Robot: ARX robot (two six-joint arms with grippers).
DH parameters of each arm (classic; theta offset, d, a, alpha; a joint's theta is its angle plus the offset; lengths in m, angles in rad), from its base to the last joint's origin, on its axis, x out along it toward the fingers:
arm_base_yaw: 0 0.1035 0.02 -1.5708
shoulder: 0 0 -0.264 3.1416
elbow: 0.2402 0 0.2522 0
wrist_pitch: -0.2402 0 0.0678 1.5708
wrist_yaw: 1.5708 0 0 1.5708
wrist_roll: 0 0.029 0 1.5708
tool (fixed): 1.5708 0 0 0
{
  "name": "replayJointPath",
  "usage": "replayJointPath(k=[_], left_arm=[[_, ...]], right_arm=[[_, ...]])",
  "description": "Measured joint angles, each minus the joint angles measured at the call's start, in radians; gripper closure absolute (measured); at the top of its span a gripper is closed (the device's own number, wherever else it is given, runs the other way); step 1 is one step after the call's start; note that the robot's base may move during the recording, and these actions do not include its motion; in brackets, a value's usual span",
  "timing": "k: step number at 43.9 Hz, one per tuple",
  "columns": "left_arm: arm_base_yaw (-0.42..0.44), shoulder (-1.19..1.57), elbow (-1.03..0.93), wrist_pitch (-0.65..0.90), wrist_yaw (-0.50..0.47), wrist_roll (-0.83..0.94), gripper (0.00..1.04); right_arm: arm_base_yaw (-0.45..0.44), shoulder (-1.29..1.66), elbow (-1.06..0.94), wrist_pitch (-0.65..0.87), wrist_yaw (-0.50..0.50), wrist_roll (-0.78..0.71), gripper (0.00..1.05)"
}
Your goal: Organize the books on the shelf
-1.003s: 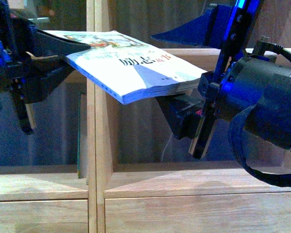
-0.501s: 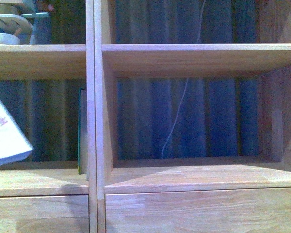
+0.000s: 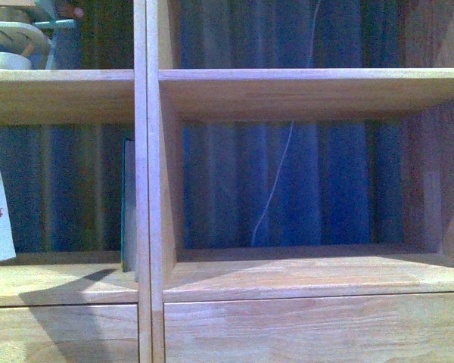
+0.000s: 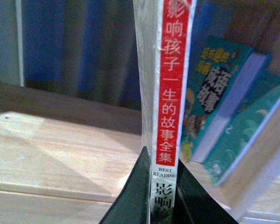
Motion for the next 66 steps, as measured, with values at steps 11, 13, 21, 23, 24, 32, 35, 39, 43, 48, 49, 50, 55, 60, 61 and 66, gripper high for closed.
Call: replayJointPath(k=[11,13,21,23,24,32,35,39,43,48,49,50,55,60,61,66], left_arm=[[-0.109,0.195,0.229,0.007,-0.097,0.25,0.98],[-0.129,0.221,0.255,0.014,-0.104,0.283,0.98],[-0.213,0.328,0.335,0.039,-0.156,0.402,0.98],[-0.225,0.346,0.352,0.043,-0.173,0.421,0.98],[-0.229,0.357,0.361,0.048,-0.177,0.426,0.98],[-0.247,0.437,0.464,0.06,-0.236,0.465,0.98],[-0.248,0.463,0.498,0.056,-0.251,0.465,0.98],[-0.249,0.504,0.531,0.039,-0.265,0.466,0.98],[-0.258,0.532,0.546,0.035,-0.267,0.466,0.98],[-0.28,0.561,0.564,0.036,-0.271,0.465,0.98],[-0.284,0.566,0.567,0.036,-0.271,0.465,0.98],[-0.29,0.57,0.57,0.036,-0.272,0.465,0.98],[-0.312,0.588,0.574,0.036,-0.275,0.465,0.98],[-0.325,0.596,0.573,0.051,-0.285,0.47,0.78],[-0.326,0.596,0.57,0.06,-0.286,0.471,0.73],[-0.327,0.596,0.542,0.107,-0.321,0.475,0.48]], right_arm=[[-0.085,-0.089,-0.068,0.155,-0.117,0.124,0.07],[-0.085,-0.09,-0.068,0.156,-0.117,0.124,0.07],[-0.085,-0.088,-0.07,0.156,-0.121,0.125,0.07],[-0.085,-0.088,-0.07,0.156,-0.121,0.125,0.07],[-0.085,-0.088,-0.07,0.156,-0.121,0.125,0.07],[-0.085,-0.088,-0.07,0.156,-0.122,0.125,0.07],[-0.085,-0.088,-0.07,0.156,-0.121,0.125,0.07],[-0.085,-0.088,-0.07,0.156,-0.122,0.125,0.07],[-0.085,-0.088,-0.07,0.156,-0.123,0.125,0.07],[-0.085,-0.088,-0.07,0.156,-0.124,0.125,0.07],[-0.085,-0.088,-0.07,0.156,-0.125,0.125,0.07],[-0.085,-0.088,-0.07,0.156,-0.125,0.125,0.07],[-0.085,-0.088,-0.07,0.156,-0.125,0.125,0.07],[-0.085,-0.088,-0.07,0.156,-0.126,0.125,0.07],[-0.085,-0.088,-0.07,0.156,-0.126,0.125,0.07],[-0.085,-0.088,-0.07,0.156,-0.127,0.125,0.07]])
